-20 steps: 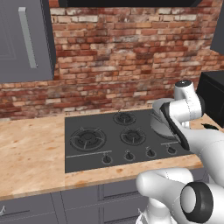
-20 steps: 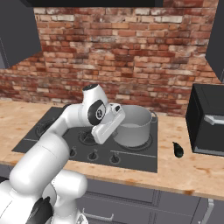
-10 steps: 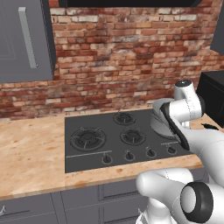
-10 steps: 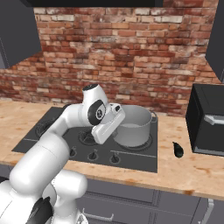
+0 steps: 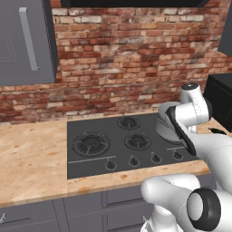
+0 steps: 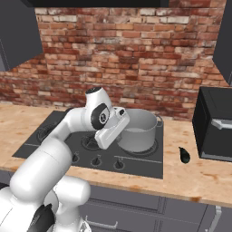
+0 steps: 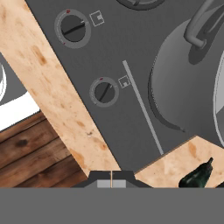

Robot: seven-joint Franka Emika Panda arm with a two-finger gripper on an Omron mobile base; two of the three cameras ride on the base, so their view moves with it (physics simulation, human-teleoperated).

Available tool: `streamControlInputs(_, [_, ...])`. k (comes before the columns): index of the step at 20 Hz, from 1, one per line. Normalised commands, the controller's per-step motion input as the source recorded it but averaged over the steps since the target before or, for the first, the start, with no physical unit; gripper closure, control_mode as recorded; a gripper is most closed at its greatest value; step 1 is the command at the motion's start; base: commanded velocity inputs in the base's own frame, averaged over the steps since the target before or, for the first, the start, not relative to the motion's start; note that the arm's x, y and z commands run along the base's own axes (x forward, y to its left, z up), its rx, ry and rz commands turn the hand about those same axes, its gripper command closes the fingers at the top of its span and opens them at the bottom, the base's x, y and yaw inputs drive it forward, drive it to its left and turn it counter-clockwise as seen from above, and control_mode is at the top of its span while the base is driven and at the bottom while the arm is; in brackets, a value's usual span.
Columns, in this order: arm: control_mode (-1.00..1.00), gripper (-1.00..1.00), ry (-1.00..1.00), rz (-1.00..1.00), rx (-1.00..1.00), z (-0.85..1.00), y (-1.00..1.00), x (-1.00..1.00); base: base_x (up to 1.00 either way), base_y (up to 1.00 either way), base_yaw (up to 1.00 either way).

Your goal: Turn on the burner for the pot on the stove. Wait thirty seconds for the pot to heat up. Then add the eggplant to the pot.

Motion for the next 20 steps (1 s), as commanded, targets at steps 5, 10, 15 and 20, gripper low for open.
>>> streamControlInputs(5, [-1.00, 1.00, 0.00, 0.00, 0.00, 0.00, 0.00, 0.00, 0.00, 0.00, 0.00])
streamControlInputs(10, [-1.00, 1.00, 0.00, 0.00, 0.00, 0.00, 0.00, 0.00, 0.00, 0.00, 0.00])
streamControlInputs(15, [-1.00, 1.00, 0.00, 0.00, 0.00, 0.00, 0.00, 0.00, 0.00, 0.00, 0.00])
streamControlInputs(20, [-1.00, 1.00, 0.00, 0.00, 0.00, 0.00, 0.00, 0.00, 0.00, 0.00, 0.00])
